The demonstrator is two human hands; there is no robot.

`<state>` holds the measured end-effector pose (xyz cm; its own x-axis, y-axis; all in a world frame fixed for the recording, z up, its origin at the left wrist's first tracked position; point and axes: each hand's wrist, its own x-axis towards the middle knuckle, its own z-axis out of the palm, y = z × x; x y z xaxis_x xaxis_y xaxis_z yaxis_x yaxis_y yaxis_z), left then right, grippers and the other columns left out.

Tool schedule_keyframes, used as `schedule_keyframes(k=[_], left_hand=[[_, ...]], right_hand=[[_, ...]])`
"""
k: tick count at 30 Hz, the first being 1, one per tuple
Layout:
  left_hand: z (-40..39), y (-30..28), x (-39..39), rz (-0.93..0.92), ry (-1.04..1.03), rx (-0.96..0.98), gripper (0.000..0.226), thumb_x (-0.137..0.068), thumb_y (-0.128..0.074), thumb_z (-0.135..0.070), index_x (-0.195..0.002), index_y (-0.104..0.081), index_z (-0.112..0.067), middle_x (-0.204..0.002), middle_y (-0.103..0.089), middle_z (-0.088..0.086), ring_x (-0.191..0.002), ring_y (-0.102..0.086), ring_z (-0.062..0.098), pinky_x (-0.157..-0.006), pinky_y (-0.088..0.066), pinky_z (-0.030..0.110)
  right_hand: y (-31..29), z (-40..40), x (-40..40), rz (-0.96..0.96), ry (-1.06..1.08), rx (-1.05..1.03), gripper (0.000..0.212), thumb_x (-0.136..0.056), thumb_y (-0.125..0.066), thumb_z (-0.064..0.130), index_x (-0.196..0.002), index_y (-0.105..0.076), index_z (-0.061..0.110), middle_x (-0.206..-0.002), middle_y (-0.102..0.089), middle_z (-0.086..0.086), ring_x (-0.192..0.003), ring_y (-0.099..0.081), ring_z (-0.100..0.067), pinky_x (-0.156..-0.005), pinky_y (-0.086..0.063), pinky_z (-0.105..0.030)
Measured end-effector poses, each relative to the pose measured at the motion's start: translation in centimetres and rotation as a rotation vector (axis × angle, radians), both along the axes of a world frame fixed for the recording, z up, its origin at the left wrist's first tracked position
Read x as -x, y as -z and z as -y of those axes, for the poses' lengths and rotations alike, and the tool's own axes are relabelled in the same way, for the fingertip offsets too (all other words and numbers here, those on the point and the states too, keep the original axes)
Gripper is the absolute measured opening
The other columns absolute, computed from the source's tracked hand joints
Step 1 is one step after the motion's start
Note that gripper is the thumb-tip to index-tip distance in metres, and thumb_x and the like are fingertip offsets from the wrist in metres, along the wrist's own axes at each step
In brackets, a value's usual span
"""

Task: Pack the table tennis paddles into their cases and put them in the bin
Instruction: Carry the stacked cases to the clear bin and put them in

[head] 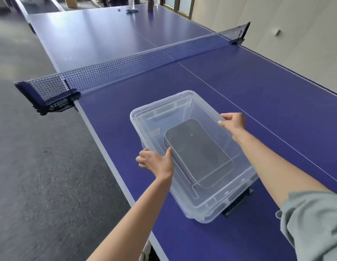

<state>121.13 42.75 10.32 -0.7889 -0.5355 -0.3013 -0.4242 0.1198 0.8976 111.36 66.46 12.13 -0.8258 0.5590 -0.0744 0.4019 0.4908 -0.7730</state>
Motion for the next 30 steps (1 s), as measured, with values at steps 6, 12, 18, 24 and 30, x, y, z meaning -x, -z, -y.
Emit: schedule_keyframes(k=[6,12,18,24,30], left_hand=[[-1.2,0.1,-0.7,0.018,-0.021,0.055,0.069,-0.071,-0.081,-0.024,-0.116,-0.036,0.003,-0.127,-0.03,0.021,-0.111,-0.03,0.033,-0.099,-0.035,0.04],[-2.4,0.0,-1.5,0.04,-0.037,0.064,0.069,-0.074,-0.079,-0.026,-0.118,-0.035,0.003,-0.128,-0.028,0.02,-0.111,-0.03,0.032,-0.098,-0.036,0.036],[-2.8,0.8,-2.2,0.064,-0.041,0.047,0.074,-0.077,-0.076,-0.026,-0.128,-0.031,0.003,-0.131,-0.027,0.019,-0.116,-0.029,0.031,-0.103,-0.032,0.037],[-2.9,0.8,-2.2,0.074,-0.018,0.103,0.076,-0.081,-0.071,-0.026,-0.135,-0.026,0.003,-0.138,-0.028,0.018,-0.123,-0.029,0.032,-0.105,-0.029,0.038],[-3.0,0.8,-2.3,-0.057,0.135,0.38,0.08,-0.084,-0.064,-0.017,-0.148,-0.017,-0.009,-0.15,-0.014,0.014,-0.139,-0.012,0.032,-0.115,-0.009,0.048]], right_hand=[[0.7,-0.6,-0.7,-0.009,-0.005,-0.05,0.035,-0.08,-0.066,0.0,-0.113,-0.068,0.007,-0.116,-0.069,-0.01,-0.107,-0.063,-0.019,-0.09,-0.049,-0.025],[1.1,-1.2,-1.2,-0.006,-0.033,-0.074,0.034,-0.083,-0.064,0.002,-0.116,-0.066,0.007,-0.12,-0.067,-0.009,-0.112,-0.061,-0.019,-0.095,-0.047,-0.025],[1.8,-1.2,-1.6,0.016,-0.055,-0.111,0.035,-0.085,-0.061,0.0,-0.119,-0.064,0.007,-0.123,-0.065,-0.01,-0.119,-0.056,-0.023,-0.103,-0.046,-0.034],[2.2,-0.4,-1.8,-0.006,-0.057,-0.193,0.035,-0.088,-0.058,0.002,-0.123,-0.061,0.005,-0.128,-0.062,-0.012,-0.123,-0.053,-0.028,-0.107,-0.041,-0.035],[2.6,0.2,-2.3,0.022,-0.024,-0.26,0.037,-0.095,-0.047,0.006,-0.131,-0.056,0.013,-0.132,-0.057,-0.015,-0.12,-0.054,-0.031,-0.099,-0.044,-0.036]])
